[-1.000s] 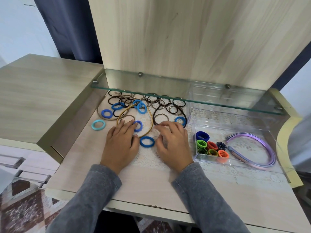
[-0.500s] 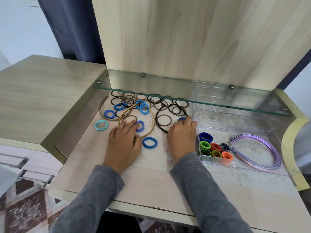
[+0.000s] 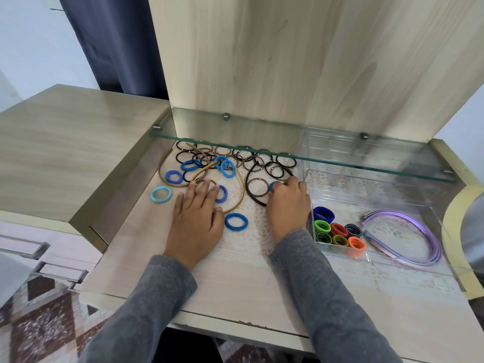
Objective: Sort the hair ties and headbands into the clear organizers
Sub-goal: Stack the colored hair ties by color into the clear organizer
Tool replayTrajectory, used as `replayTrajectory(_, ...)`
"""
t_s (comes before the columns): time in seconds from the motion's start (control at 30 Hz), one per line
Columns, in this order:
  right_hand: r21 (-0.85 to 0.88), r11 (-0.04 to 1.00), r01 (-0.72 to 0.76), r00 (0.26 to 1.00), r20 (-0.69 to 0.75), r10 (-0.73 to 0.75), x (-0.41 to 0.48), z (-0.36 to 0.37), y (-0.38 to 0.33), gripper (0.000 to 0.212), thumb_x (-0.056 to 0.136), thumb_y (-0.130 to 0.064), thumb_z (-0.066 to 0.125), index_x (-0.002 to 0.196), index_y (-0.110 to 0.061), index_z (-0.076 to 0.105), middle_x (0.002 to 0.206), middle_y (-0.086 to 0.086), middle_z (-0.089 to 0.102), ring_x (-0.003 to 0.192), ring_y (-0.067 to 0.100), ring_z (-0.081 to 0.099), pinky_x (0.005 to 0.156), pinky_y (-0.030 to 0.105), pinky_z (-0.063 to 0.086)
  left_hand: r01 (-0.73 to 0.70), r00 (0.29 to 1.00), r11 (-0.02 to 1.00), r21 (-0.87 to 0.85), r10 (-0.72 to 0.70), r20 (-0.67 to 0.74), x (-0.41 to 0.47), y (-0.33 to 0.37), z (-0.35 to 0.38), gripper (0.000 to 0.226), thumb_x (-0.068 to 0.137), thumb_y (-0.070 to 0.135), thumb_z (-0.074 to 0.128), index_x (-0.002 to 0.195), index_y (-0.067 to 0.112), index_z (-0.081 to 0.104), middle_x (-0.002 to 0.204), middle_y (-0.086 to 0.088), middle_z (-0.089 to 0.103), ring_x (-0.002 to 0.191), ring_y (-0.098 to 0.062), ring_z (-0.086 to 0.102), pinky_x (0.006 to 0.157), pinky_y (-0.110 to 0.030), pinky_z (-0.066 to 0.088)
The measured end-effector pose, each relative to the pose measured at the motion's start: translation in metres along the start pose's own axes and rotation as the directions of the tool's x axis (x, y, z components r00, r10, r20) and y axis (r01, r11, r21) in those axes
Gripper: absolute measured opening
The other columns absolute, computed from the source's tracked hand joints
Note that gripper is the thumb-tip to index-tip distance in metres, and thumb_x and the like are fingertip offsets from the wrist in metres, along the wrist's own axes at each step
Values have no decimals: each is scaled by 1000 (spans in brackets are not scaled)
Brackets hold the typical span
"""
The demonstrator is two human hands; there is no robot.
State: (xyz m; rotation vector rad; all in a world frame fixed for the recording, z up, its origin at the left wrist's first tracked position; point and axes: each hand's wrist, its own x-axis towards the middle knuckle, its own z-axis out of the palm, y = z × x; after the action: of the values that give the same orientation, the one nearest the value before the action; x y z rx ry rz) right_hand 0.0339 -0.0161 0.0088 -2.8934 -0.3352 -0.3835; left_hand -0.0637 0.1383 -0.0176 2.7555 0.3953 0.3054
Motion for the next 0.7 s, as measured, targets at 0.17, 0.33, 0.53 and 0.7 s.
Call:
replayTrajectory(0.17,28,1000,9,995,-104,-6,-6,8,2,17,85,-6,62,100,-10,70,100,14,61,94,33,53,73,42,46,14,1000,1000,-11,-14,-3,1,-1,0,66,92,39,21,156,24,27,166,5,13,154,-19,3,124,-41,3)
replayTrajectory(0.33,136,988,70,982,-185,-44,-13,12,8,16,85,-7,65,100,-10,70,95,13,60,85,30,55,66,39,51,30,1000,999,-12,-30,-7,0,-1,1,67,91,40,20,155,24,27,166,4,14,154,-20,5,124,-42,4)
replayTrajectory(0.53,294,929,226,958,-241,-156,-23,11,14,14,93,-22,58,102,-18,69,99,4,60,89,21,53,69,36,49,39,999,999,-6,-39,-9,0,-2,1,67,91,39,22,155,23,29,166,4,15,154,-21,7,124,-43,5)
replayTrajectory(0.7,418,837,352,933,-234,-275,-29,16,18,15,93,-20,58,104,-18,69,102,2,59,93,19,52,76,38,48,45,999,999,2,-45,0,0,-1,1,67,90,39,22,156,23,26,166,4,13,154,-21,5,124,-42,4)
